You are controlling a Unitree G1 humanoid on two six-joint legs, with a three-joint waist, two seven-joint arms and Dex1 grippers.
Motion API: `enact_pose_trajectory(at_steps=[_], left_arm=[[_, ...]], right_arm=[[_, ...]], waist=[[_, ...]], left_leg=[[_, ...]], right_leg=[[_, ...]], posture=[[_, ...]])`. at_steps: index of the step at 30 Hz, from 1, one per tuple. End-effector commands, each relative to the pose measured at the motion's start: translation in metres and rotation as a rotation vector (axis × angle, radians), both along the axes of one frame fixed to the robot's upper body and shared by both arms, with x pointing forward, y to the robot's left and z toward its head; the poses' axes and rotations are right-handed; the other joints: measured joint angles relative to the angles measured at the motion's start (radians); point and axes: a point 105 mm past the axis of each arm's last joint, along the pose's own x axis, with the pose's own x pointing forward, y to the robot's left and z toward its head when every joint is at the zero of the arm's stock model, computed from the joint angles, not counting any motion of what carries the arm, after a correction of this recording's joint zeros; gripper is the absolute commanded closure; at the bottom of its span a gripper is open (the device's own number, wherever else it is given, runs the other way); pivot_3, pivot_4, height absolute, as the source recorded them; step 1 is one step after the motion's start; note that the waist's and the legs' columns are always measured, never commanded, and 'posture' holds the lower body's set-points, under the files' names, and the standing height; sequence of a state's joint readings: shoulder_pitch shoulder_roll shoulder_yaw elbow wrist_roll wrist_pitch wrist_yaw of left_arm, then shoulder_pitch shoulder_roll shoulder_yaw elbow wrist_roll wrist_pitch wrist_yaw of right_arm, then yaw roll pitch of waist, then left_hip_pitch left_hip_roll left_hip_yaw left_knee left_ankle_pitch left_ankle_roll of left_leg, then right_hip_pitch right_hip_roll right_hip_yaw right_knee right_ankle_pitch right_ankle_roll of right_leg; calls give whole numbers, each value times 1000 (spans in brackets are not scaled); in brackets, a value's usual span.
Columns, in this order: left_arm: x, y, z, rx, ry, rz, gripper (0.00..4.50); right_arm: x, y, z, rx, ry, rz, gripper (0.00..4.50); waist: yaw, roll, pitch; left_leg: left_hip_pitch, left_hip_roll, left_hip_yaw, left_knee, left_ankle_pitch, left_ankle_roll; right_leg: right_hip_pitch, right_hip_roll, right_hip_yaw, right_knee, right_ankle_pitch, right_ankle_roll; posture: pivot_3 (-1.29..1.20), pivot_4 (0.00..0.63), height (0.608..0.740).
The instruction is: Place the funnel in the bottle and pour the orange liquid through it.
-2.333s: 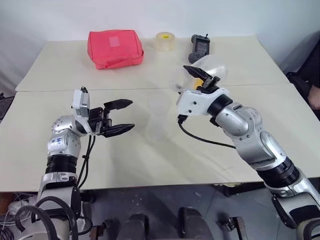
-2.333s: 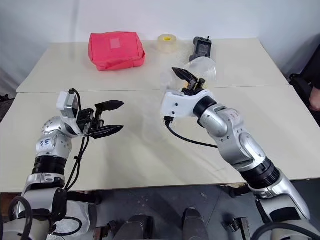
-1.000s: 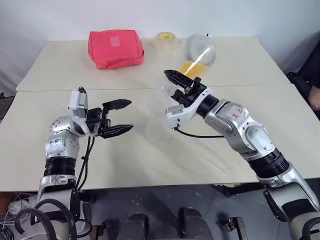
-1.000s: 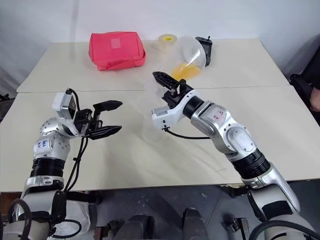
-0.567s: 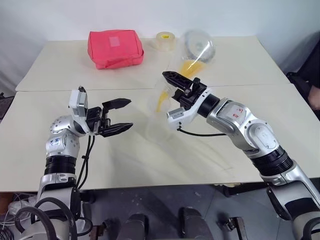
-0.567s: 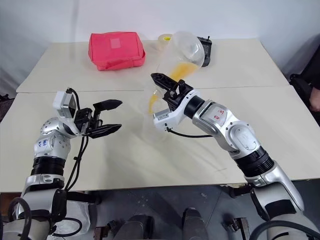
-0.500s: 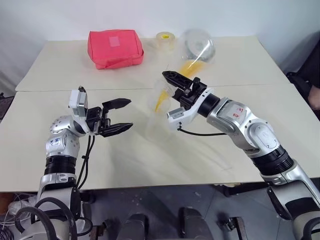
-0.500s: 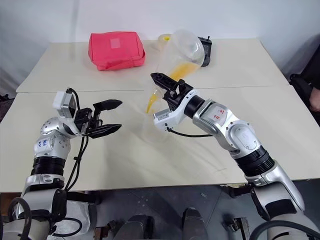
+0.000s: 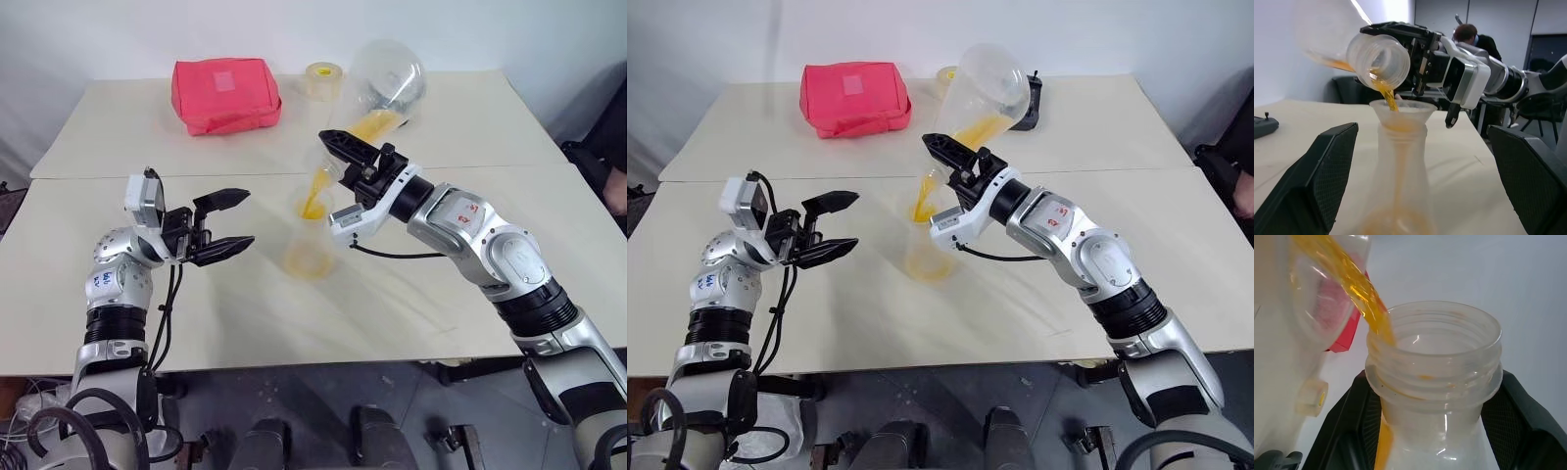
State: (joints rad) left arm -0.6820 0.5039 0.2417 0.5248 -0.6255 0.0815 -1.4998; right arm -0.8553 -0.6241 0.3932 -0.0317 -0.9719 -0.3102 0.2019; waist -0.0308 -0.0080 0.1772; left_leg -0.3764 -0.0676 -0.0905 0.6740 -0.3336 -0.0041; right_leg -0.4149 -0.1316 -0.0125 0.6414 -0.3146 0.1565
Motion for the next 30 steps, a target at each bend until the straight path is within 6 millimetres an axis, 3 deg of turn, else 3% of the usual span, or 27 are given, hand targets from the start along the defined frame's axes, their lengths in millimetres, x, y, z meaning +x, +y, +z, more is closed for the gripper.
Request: enact_pose_trajectory(at_steps=[1, 30], left_arm=[[-7, 6, 0, -15, -10, -11, 0], [-9, 9, -2, -20, 22, 1, 0]], right_arm=[[-5, -3, 23, 27, -83, 12, 2081], [-8, -1, 23, -8, -141, 43, 2081]], waist=[[-1, 0, 0], [-1, 0, 0]], left_leg=[[0, 0, 0, 0, 0, 0], [0, 0, 0, -1, 0, 0]], right_leg=[[0, 0, 0, 0, 0, 0], [0, 0, 0, 0, 0, 0]], posture=[[0, 150, 740], [0, 150, 740]])
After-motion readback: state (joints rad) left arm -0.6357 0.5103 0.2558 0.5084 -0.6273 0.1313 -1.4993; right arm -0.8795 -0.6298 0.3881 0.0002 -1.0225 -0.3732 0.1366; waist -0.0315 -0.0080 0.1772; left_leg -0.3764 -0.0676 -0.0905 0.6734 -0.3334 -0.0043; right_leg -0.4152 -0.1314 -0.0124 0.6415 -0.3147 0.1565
